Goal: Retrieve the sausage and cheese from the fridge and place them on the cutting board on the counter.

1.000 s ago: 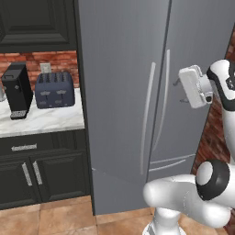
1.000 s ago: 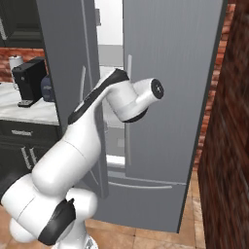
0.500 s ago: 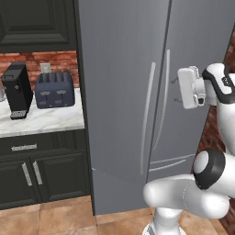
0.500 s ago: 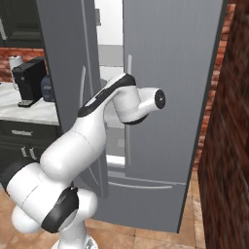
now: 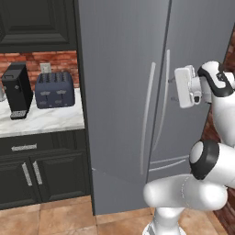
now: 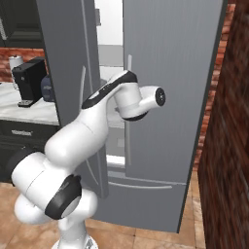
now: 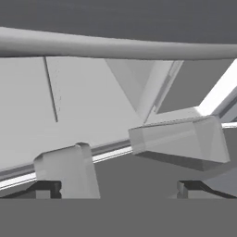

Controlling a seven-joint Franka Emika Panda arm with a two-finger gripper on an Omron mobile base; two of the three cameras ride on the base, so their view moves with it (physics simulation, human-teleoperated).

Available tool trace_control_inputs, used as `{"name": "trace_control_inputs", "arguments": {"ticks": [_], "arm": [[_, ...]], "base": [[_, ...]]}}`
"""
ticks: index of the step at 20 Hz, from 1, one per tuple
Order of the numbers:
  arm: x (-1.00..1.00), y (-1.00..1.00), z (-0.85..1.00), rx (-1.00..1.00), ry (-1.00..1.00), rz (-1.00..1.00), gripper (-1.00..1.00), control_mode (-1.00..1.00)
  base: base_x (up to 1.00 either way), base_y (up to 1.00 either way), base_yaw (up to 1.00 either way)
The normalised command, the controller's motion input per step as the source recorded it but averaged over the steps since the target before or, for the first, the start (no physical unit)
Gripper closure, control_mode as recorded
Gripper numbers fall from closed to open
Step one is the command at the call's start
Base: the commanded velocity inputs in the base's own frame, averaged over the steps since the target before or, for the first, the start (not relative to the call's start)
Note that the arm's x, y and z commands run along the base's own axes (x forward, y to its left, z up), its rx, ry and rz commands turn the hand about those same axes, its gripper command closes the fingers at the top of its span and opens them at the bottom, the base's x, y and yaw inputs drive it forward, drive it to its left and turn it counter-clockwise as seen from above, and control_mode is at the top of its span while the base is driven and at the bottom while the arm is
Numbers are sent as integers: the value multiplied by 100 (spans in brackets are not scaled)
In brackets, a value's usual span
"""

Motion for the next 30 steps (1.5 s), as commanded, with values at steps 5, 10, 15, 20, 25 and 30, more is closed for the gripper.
{"name": "trace_control_inputs", "arguments": {"ticks": [5,10,15,20,25,30], "arm": [[2,0,-22,4,8,0,-100,-100],[13,5,-41,3,6,0,-100,-100],[31,6,-34,4,2,0,-100,-100],[24,2,-36,5,3,0,-100,-100],[23,2,-7,5,2,0,-100,-100],[12,23,0,3,0,2,-100,-100]], "base": [[0,0,0],[0,0,0],[0,0,0],[0,0,0],[0,0,0],[0,0,0]]}}
